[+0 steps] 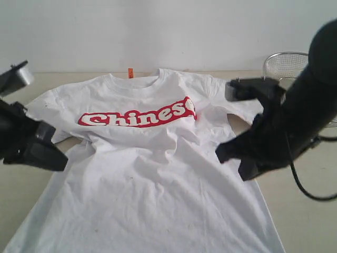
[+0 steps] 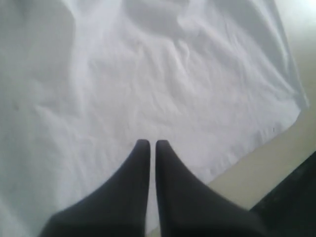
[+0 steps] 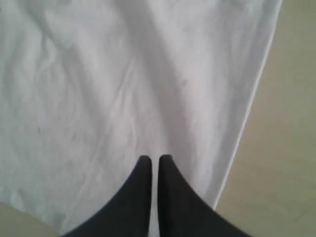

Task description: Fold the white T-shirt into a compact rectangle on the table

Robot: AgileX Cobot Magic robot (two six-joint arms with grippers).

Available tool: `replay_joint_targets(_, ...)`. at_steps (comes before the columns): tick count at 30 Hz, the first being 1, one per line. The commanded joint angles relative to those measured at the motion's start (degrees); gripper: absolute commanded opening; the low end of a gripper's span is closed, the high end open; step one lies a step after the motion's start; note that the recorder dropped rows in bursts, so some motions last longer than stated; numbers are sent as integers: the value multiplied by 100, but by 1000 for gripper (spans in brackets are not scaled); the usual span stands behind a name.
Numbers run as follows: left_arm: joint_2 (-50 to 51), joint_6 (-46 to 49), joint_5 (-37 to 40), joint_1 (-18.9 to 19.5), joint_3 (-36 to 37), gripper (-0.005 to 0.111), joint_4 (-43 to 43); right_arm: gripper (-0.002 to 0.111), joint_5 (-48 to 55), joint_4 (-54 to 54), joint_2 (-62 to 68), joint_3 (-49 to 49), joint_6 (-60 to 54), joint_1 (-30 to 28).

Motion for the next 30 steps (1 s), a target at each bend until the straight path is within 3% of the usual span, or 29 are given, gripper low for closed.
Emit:
replay_joint_targets(1, -127, 91, -269, -159, 645, 5, 30, 0, -578, 678, -200, 968, -591, -1)
replay_joint_targets(6, -140, 23, -294, -159, 1067, 5, 330, 0, -870, 1415, -200, 1468, -1286, -1)
replay_joint_targets(18, -39, -405, -1270, -159, 1518, 5, 538, 0, -1392, 1455, -200, 1592, -1350, -1)
replay_joint_targets(30, 1107, -453, -1126, -159, 1450, 5, 638, 0, -1494, 1510, 211, 1592, -1437, -1)
